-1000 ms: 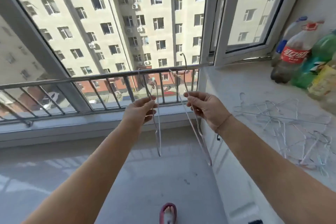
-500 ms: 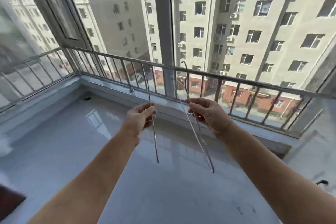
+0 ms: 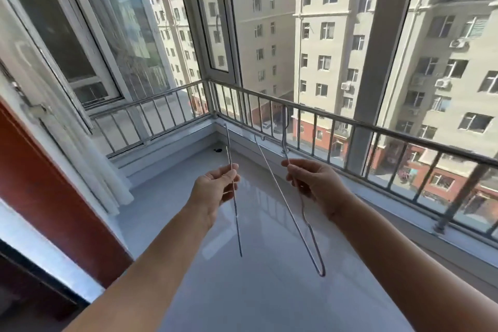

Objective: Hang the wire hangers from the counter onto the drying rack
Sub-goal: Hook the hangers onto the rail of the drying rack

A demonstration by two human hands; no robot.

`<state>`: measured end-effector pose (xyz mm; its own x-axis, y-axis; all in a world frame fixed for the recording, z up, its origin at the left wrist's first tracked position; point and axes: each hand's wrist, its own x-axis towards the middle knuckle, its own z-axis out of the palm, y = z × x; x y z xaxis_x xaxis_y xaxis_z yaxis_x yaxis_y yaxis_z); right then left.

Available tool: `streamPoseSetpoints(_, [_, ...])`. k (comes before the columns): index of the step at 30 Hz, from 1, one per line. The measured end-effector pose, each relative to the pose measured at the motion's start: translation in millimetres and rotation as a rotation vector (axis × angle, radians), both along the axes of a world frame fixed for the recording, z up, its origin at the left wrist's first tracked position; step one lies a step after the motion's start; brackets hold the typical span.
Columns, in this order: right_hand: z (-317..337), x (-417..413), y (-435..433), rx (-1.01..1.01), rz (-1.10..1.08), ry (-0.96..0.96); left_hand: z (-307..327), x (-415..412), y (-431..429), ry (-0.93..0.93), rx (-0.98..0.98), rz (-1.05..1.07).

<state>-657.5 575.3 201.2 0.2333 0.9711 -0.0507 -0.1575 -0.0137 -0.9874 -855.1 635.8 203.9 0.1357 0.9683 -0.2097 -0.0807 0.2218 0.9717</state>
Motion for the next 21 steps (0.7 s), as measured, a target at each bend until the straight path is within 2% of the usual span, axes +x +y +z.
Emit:
streamPoseSetpoints(8, [8.5, -77.1, 116.1, 0.034, 0.12, 0.016, 12.8, -76.1, 103.8, 0.002, 0.04, 0.084])
streamPoseSetpoints(21, [22.4, -120.0, 353.7, 0.069, 0.272, 0.038, 25.0, -121.6, 315.7, -0.018, 0.104, 0.171])
